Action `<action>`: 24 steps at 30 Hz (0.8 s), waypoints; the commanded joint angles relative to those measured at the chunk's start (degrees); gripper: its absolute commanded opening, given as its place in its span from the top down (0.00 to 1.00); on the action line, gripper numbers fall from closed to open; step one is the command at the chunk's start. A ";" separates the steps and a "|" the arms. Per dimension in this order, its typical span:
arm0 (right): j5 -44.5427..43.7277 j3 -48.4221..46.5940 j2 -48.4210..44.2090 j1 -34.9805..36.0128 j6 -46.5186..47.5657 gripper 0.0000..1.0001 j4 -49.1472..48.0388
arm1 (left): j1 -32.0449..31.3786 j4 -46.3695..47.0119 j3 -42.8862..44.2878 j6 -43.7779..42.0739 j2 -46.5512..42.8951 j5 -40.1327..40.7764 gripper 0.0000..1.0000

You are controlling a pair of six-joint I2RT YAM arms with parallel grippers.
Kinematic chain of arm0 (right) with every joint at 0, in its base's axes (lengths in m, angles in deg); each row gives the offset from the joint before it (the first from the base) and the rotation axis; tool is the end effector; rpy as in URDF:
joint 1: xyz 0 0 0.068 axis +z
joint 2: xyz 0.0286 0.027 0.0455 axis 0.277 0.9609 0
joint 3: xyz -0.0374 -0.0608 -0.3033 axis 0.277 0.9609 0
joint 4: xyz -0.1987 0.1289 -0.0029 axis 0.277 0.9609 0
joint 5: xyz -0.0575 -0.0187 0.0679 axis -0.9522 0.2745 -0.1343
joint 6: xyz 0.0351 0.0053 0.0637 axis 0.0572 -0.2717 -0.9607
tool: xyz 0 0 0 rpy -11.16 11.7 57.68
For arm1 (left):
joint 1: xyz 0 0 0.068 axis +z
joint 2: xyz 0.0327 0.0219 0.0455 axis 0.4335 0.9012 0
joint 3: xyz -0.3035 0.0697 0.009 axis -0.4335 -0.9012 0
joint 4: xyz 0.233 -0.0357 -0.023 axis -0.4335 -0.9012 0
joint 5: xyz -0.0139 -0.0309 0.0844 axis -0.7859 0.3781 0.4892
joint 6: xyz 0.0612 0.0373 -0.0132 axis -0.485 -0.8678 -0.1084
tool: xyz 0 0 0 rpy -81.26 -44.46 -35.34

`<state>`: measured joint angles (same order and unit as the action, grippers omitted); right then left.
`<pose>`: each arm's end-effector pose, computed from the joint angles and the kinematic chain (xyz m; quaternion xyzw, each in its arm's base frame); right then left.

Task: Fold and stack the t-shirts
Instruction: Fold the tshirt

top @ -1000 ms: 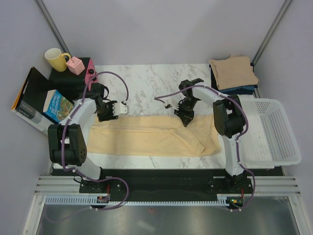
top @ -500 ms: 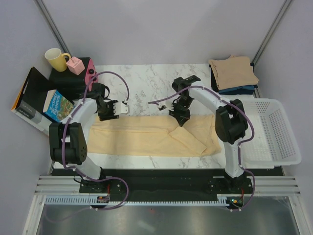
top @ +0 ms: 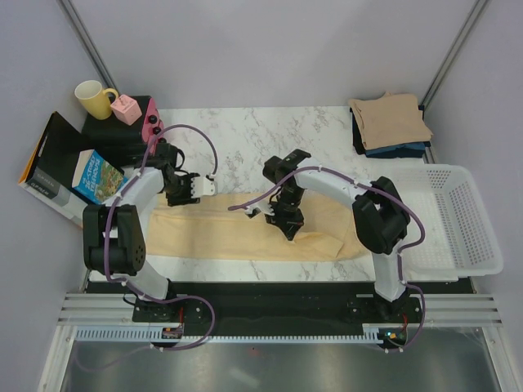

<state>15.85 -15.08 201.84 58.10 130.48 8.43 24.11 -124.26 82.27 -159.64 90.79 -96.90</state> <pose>0.2468 0.2632 0.2387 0.7085 -0.6536 -0.2640 0.0341 0.2932 -0.0227 0.2346 0.6883 0.6984 0.0133 0.1957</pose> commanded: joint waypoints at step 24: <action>-9.54 0.19 -2.50 1.86 -11.27 0.68 -9.81 | -1.93 1.50 -3.28 -2.97 -5.39 1.04 0.47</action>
<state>14.14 -13.14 199.94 64.81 123.70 5.00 22.29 -123.67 78.75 -160.91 85.00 -94.96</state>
